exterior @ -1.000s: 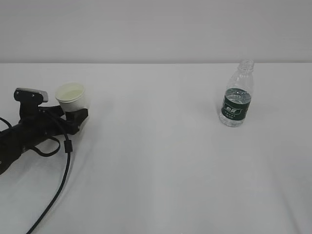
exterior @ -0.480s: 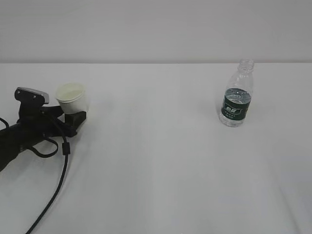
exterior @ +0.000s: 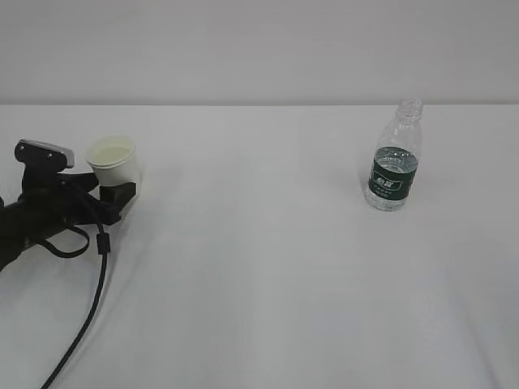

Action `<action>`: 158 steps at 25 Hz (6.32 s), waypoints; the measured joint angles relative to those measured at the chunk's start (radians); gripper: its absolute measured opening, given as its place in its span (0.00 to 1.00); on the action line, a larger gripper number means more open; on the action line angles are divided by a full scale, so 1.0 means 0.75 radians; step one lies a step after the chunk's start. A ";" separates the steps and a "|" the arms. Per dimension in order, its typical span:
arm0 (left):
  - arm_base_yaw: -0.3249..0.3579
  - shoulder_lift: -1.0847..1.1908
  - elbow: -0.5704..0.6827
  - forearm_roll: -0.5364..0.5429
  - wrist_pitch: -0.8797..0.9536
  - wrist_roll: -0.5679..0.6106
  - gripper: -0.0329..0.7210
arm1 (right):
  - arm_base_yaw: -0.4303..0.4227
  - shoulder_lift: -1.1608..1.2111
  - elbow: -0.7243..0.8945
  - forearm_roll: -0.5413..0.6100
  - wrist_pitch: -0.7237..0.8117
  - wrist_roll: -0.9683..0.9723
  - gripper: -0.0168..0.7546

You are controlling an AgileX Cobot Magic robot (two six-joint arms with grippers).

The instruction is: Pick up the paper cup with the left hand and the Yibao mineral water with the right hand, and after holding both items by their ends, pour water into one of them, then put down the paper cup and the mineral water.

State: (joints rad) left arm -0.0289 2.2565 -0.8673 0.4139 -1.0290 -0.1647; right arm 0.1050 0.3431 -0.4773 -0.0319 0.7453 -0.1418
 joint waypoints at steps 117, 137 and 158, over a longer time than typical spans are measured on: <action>0.000 -2.004 0.216 -0.217 1.418 -0.069 0.74 | 0.000 0.000 0.000 0.066 -0.098 0.000 0.78; 0.000 -2.139 0.216 -0.201 1.597 -0.069 0.73 | 0.000 0.000 0.000 0.063 -0.098 0.000 0.78; 0.000 -2.139 0.216 -0.521 1.949 -0.044 0.69 | 0.000 0.000 0.000 0.016 -0.416 -0.028 0.78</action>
State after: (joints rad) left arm -0.0289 0.6524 -0.7053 0.0231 0.4331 -0.1976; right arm 0.1050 0.3431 -0.4773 -0.0196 0.4336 -0.1625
